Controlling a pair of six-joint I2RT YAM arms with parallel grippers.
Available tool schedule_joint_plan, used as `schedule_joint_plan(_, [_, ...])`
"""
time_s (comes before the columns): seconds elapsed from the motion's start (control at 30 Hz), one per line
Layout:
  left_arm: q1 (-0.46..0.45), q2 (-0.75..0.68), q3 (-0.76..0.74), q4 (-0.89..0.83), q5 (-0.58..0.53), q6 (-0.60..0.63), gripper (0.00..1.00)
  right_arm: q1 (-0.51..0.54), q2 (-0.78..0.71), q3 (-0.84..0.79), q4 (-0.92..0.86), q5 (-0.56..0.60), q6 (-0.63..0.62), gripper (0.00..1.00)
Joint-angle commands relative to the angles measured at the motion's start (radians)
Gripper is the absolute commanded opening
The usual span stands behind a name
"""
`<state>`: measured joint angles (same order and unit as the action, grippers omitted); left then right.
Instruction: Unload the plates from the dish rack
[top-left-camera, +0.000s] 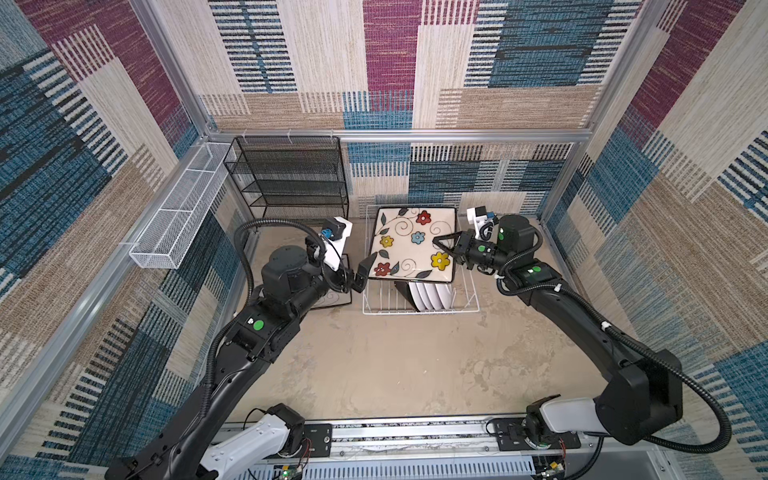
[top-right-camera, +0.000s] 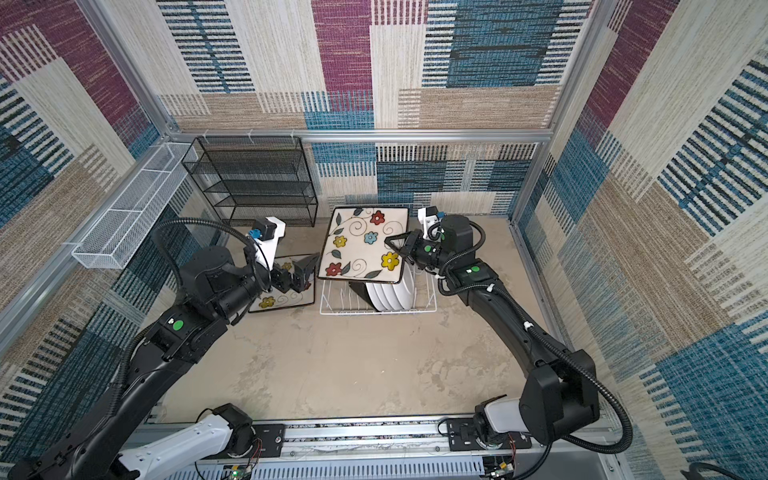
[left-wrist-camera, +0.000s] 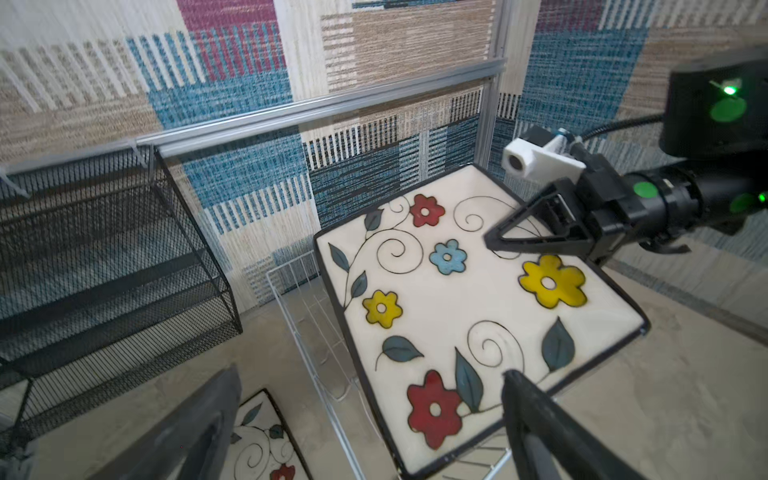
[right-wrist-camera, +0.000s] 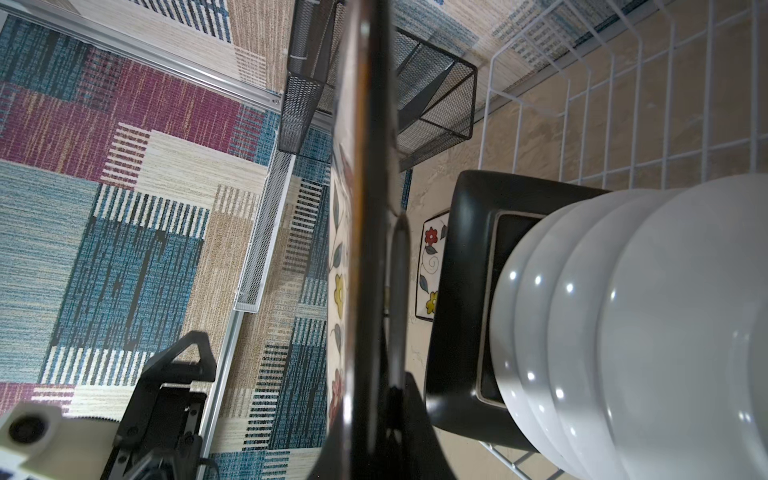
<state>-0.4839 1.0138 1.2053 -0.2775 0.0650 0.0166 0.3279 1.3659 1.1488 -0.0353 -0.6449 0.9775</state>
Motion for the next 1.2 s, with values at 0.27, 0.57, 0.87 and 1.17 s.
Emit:
schedule_joint_plan(0.27, [0.207, 0.212, 0.088, -0.116, 0.373, -0.530, 0.99, 0.001, -0.047, -0.018, 0.176, -0.038, -0.032, 0.00])
schedule_joint_plan(0.57, [0.212, 0.299, 0.062, -0.020, 0.557, -0.624, 0.98, -0.001, -0.046, -0.024, 0.178, -0.067, -0.049, 0.00])
schedule_joint_plan(0.87, [0.211, 0.359, -0.014, 0.184, 0.702, -0.783, 0.90, -0.001, -0.029, -0.042, 0.238, -0.116, -0.050, 0.00])
schedule_joint_plan(1.17, [0.186, 0.394, -0.018, 0.224, 0.775, -0.813, 0.78, 0.000, 0.022, -0.025, 0.261, -0.169, -0.062, 0.00])
